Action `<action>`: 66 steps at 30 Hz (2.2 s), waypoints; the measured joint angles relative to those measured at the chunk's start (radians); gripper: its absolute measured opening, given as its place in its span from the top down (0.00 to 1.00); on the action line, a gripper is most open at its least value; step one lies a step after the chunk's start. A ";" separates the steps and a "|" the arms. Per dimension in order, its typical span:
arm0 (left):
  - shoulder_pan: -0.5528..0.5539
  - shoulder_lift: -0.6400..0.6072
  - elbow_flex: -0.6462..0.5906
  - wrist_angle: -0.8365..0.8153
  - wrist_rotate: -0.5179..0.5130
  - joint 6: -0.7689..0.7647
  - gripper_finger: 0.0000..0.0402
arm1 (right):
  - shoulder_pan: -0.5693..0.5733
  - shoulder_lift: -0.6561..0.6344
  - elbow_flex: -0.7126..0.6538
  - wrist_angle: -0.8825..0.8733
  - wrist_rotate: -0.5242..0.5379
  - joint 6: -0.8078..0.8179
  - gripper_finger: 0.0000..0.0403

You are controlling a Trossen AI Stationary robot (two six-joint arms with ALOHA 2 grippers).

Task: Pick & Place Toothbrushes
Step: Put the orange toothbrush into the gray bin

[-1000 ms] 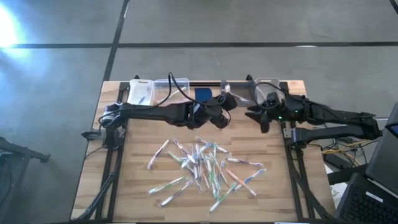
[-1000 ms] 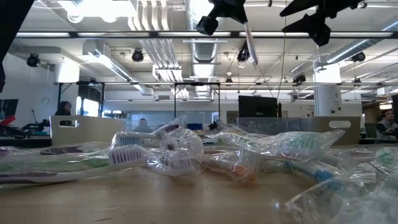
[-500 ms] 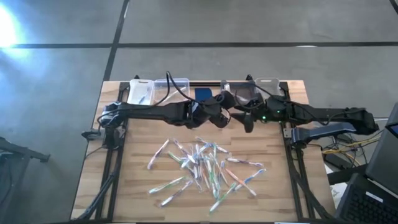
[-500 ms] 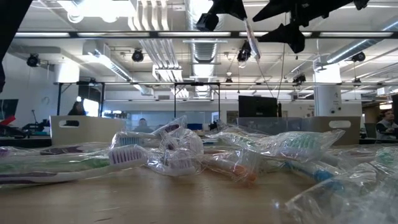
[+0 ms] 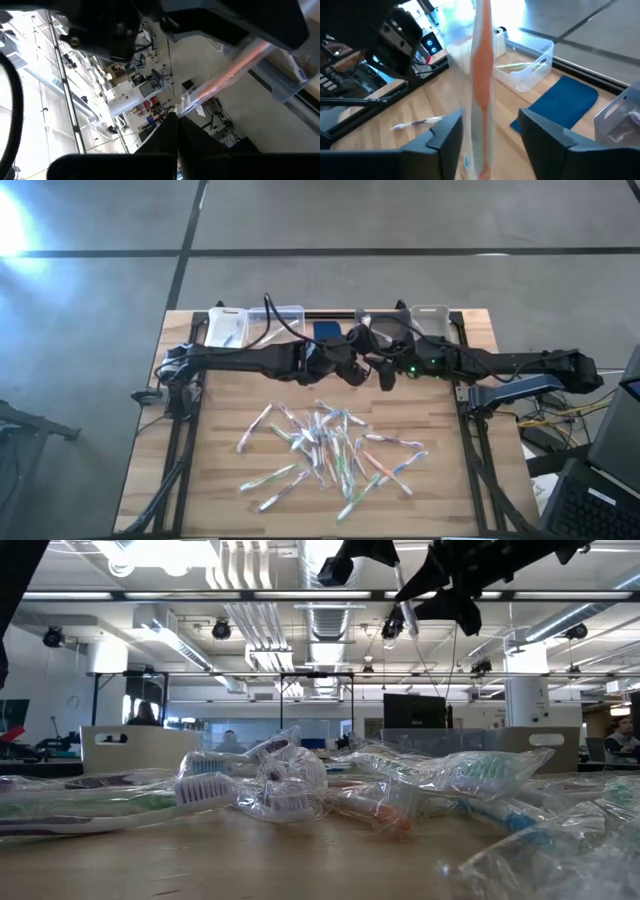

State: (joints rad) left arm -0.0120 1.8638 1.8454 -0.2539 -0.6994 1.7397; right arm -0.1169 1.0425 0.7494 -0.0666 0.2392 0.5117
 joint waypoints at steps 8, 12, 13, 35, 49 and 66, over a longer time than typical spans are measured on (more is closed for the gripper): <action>0.001 -0.002 0.000 0.003 0.010 -0.007 1.00 | 0.001 0.006 0.000 0.000 -0.003 -0.040 0.92; 0.002 -0.002 0.000 0.004 0.010 -0.006 1.00 | 0.001 0.000 0.000 0.000 -0.004 -0.049 0.95; 0.002 -0.002 0.000 0.004 0.011 -0.006 0.99 | 0.001 -0.001 0.000 0.000 -0.004 -0.049 0.95; 0.017 -0.136 0.000 -0.120 0.161 -0.523 0.61 | -0.051 -0.127 0.041 -0.145 0.008 -0.011 0.95; 0.053 -0.198 0.000 -0.421 0.289 -0.879 0.57 | -0.169 -0.173 0.310 -0.918 0.144 -0.009 0.95; 0.134 -0.305 0.000 -0.460 0.413 -1.130 0.57 | -0.527 0.012 0.335 -1.364 -0.009 -0.099 0.95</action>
State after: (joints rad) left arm 0.1216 1.5589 1.8450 -0.7139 -0.2868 0.6094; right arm -0.6435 1.0548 1.0843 -1.4304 0.2298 0.4126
